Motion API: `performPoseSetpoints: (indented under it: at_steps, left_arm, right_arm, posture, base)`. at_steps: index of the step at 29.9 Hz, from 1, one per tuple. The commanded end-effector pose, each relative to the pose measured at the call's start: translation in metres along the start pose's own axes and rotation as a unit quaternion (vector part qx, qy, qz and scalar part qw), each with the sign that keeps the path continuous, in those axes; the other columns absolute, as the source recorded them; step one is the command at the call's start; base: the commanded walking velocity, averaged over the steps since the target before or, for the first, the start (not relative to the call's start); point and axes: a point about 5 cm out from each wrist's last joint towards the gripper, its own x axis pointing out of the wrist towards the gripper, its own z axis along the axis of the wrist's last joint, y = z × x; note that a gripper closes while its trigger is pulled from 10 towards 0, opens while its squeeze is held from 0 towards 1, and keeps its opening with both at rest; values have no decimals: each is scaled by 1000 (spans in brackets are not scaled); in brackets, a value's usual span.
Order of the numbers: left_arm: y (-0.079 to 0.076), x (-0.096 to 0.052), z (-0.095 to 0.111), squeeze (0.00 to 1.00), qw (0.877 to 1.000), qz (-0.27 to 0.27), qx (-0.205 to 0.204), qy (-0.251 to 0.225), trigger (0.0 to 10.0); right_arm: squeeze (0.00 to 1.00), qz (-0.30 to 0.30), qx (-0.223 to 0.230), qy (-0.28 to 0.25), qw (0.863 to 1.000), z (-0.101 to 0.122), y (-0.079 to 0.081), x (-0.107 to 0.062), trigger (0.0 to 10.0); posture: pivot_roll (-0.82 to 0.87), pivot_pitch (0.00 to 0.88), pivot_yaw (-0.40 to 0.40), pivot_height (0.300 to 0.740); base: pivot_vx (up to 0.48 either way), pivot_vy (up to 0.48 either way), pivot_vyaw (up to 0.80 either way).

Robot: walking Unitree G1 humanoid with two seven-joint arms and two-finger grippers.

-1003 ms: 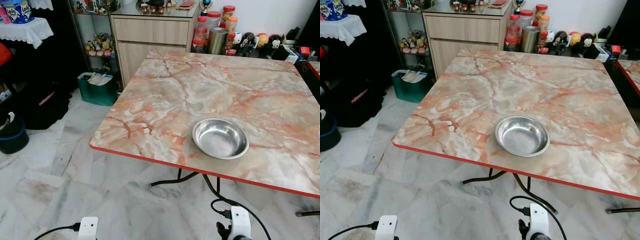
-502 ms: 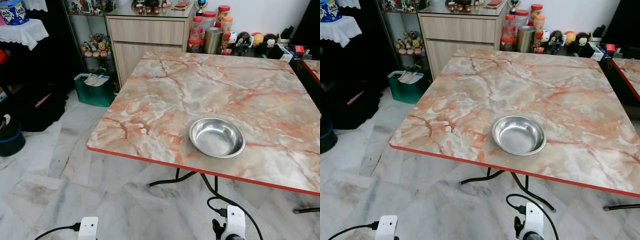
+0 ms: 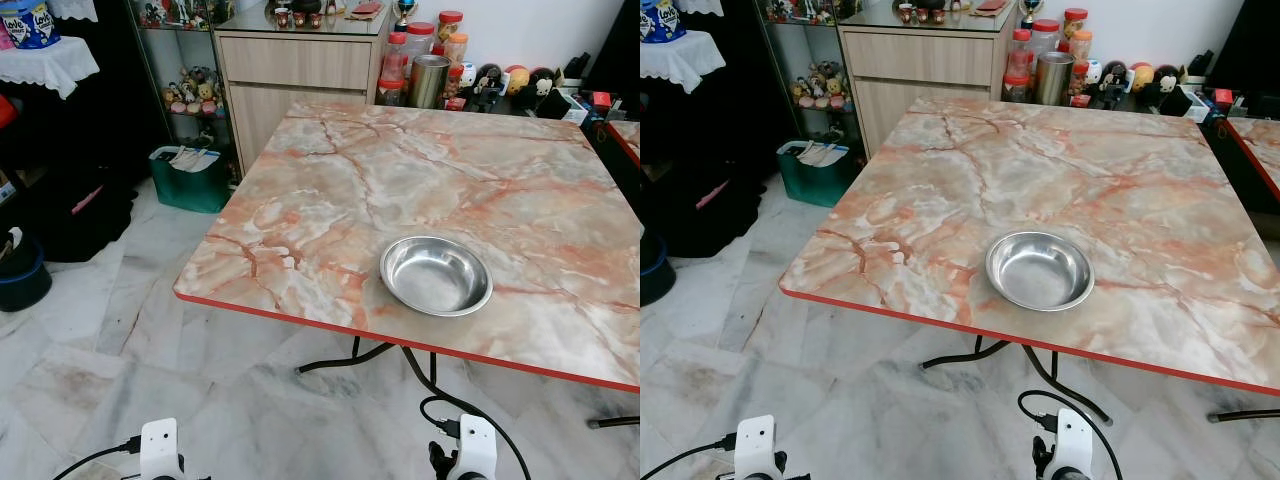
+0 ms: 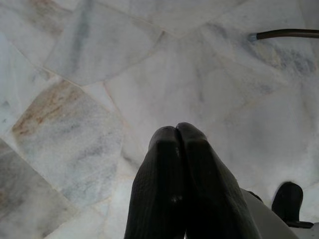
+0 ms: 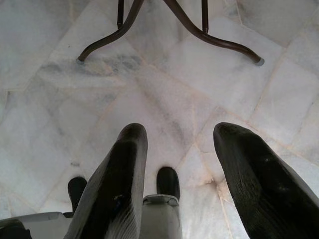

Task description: Setting the table

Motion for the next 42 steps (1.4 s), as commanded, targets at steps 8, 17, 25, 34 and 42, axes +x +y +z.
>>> performPoseSetpoints:
  at_steps: [8,17,25,34,42]
  left_arm:
    - [-3,-3,-13,0,1000,8,-5,29,10000]
    - [-3,-3,-13,0,1000,7,-1,29,10000]
    - [2,-3,-12,0,999,13,4,30,10000]
    - [1,-2,-11,0,999,12,13,32,10000]
    - [1,-2,-10,0,999,11,17,31,10000]
  right_arm:
    - [0,3,-14,10,1000,-1,0,0,10000]
    - [0,12,5,4,1000,6,6,2,10000]
    - [0,8,-5,7,1000,0,4,1,10000]
    - [0,14,-3,0,1000,-1,5,0,10000]
    - [0,20,-8,1,1000,-3,6,0,10000]
  posture:
    - [-14,31,-19,740]
    - [-26,27,-7,740]
    - [-25,23,5,740]
    - [-21,31,11,740]
    - [-11,40,14,740]
  base:
    - [0,-237,0]
    - [0,-318,-402]
    - [0,-386,-95]
    - [0,-350,0]
    - [0,-379,345]
